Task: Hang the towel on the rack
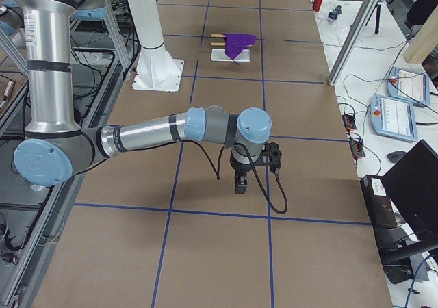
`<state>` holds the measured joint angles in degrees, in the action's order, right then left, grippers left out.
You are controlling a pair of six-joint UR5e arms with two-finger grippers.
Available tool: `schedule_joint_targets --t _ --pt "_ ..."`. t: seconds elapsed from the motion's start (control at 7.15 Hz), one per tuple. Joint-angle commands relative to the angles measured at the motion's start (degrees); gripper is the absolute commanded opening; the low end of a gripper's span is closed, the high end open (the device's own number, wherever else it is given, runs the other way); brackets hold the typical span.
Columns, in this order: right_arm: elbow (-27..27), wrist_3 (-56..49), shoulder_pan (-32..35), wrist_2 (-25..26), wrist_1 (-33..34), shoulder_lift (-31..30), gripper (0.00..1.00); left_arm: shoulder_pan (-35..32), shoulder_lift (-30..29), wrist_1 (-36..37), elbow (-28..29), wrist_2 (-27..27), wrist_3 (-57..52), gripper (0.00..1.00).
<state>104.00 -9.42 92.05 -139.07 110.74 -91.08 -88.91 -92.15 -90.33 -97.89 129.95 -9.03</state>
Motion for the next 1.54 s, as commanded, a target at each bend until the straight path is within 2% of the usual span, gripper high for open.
schedule_joint_targets --t 0.0,0.28,0.42,0.56,0.84,1.12,1.4 --pt "-3.4 -1.9 2.9 -1.0 0.0 -0.1 1.0 -1.7 0.0 0.9 4.2 1.5 4.5 1.0" --pt "-4.1 -2.1 3.7 -0.7 -2.4 -2.1 1.0 -1.6 -0.3 7.0 2.2 1.6 10.7 1.0" --pt "-6.3 -1.8 3.8 -0.7 -9.3 -4.6 1.0 -1.7 0.3 7.1 1.8 1.7 11.0 1.0" --pt "-8.4 -0.8 3.8 -0.8 -13.1 -4.8 1.0 -1.6 0.7 7.0 1.7 1.7 11.0 1.0" --pt "-8.8 3.8 3.7 -0.3 -13.4 -3.8 1.0 -1.6 0.7 6.7 1.7 1.7 11.3 1.0" --pt "-9.2 8.2 3.2 3.5 -13.2 -1.0 1.0 -1.6 0.5 6.6 1.7 1.6 11.2 1.0" --pt "-9.3 10.0 1.6 3.3 -12.6 2.4 1.0 -1.6 0.2 6.6 1.7 1.6 11.3 1.0"
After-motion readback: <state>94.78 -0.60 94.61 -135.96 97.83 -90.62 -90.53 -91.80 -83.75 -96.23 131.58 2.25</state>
